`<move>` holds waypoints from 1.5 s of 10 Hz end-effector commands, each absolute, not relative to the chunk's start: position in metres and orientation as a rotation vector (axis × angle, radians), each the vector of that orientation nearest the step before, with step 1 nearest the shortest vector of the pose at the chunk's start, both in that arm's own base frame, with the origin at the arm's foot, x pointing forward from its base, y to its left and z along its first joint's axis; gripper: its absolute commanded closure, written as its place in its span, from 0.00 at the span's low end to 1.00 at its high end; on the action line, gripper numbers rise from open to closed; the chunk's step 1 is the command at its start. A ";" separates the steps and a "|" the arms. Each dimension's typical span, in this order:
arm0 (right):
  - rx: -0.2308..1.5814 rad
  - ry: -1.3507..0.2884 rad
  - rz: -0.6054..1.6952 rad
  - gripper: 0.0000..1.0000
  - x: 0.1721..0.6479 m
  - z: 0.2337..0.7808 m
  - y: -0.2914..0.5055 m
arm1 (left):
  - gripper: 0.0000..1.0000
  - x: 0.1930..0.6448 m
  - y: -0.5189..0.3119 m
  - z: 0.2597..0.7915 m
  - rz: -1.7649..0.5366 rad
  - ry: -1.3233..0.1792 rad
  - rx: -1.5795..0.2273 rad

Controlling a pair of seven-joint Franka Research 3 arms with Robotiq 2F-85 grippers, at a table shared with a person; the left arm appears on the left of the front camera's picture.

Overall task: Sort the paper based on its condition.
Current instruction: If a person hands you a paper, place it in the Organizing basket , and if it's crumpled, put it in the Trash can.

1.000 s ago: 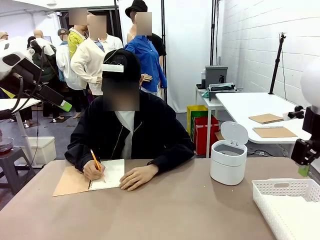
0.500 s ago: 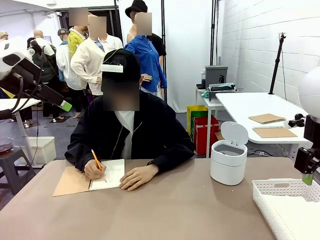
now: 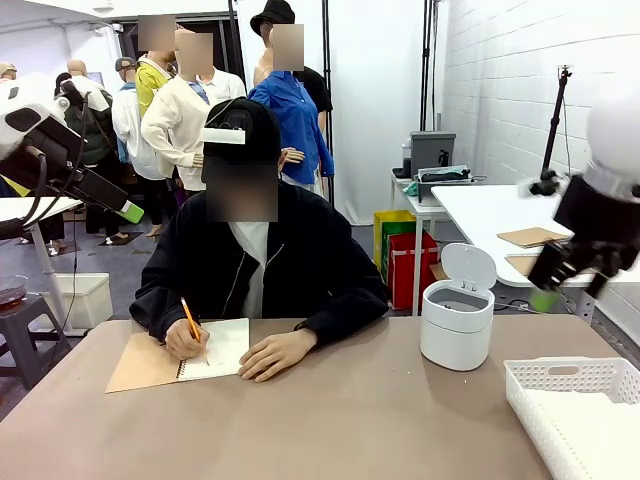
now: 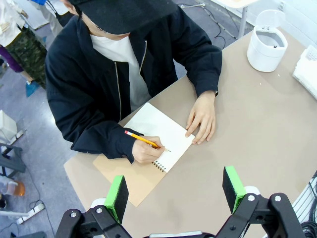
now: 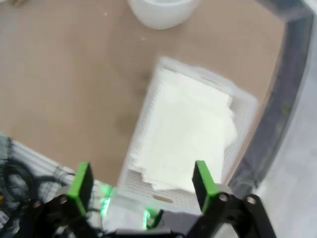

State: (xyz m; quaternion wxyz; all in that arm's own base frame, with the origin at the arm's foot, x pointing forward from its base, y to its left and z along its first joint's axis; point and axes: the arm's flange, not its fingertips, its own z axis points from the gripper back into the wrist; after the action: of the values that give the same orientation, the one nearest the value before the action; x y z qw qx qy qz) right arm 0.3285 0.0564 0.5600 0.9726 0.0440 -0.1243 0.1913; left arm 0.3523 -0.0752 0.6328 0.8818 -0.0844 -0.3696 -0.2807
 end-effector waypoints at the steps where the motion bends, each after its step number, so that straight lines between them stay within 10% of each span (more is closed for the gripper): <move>1: 0.282 -0.352 0.472 0.00 0.343 0.570 0.080 | 0.00 0.353 -0.074 0.634 -0.582 -0.777 -0.174; 15: 0.502 -0.666 0.881 0.00 0.405 0.644 0.261 | 0.00 0.353 -0.074 0.634 -0.582 -0.777 -0.174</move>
State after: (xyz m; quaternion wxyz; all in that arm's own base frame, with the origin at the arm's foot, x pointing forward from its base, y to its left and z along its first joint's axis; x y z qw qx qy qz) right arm 0.3931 0.2558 0.6456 0.8342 0.2234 -0.3058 0.4010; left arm 0.3523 -0.0752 0.6328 0.8817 -0.0844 -0.3696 -0.2808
